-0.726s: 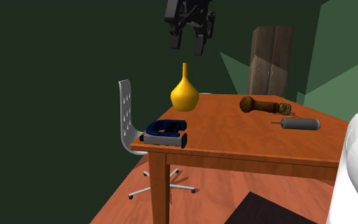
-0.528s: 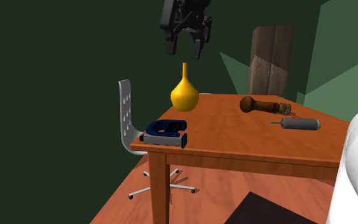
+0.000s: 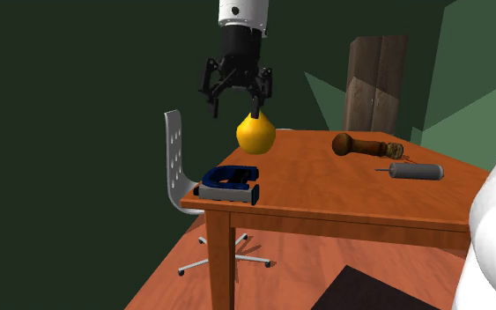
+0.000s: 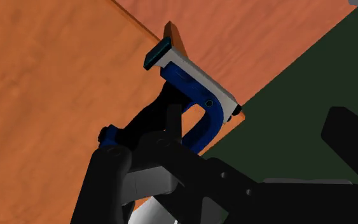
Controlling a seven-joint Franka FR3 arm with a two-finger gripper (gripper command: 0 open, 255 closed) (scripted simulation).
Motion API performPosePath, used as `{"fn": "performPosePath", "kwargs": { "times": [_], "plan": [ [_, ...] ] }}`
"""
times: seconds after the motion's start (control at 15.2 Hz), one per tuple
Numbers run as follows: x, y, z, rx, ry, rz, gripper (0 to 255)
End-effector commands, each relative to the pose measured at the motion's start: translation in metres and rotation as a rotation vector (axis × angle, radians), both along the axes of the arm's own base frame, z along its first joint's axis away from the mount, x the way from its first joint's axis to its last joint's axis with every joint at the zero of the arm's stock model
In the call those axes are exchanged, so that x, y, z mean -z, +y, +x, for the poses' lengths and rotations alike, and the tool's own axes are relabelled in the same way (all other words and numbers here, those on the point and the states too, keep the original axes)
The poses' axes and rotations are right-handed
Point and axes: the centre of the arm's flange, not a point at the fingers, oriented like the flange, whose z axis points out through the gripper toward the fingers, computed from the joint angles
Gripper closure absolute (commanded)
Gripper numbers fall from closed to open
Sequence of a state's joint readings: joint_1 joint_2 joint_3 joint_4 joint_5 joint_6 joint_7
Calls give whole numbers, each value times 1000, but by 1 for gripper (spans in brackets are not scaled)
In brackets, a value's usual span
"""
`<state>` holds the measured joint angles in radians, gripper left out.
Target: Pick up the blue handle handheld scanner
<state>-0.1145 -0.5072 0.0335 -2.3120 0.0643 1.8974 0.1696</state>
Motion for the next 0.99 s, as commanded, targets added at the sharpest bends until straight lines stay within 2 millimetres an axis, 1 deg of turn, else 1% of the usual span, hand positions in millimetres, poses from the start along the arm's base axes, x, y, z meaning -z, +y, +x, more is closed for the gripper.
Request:
{"fn": "performPosePath", "kwargs": {
  "times": [0.0, 0.26, 0.53, 0.86, 0.92],
  "plan": [
    [20, -9, 22, 89, 18, 2, 0],
    [58, -28, 56, 259, 55, 5, 0],
    [98, -52, 85, 429, 93, 8, 0],
    [150, -88, 112, 641, 139, 11, 0],
    [151, -89, 113, 644, 140, 11, 0]
  ]
}}
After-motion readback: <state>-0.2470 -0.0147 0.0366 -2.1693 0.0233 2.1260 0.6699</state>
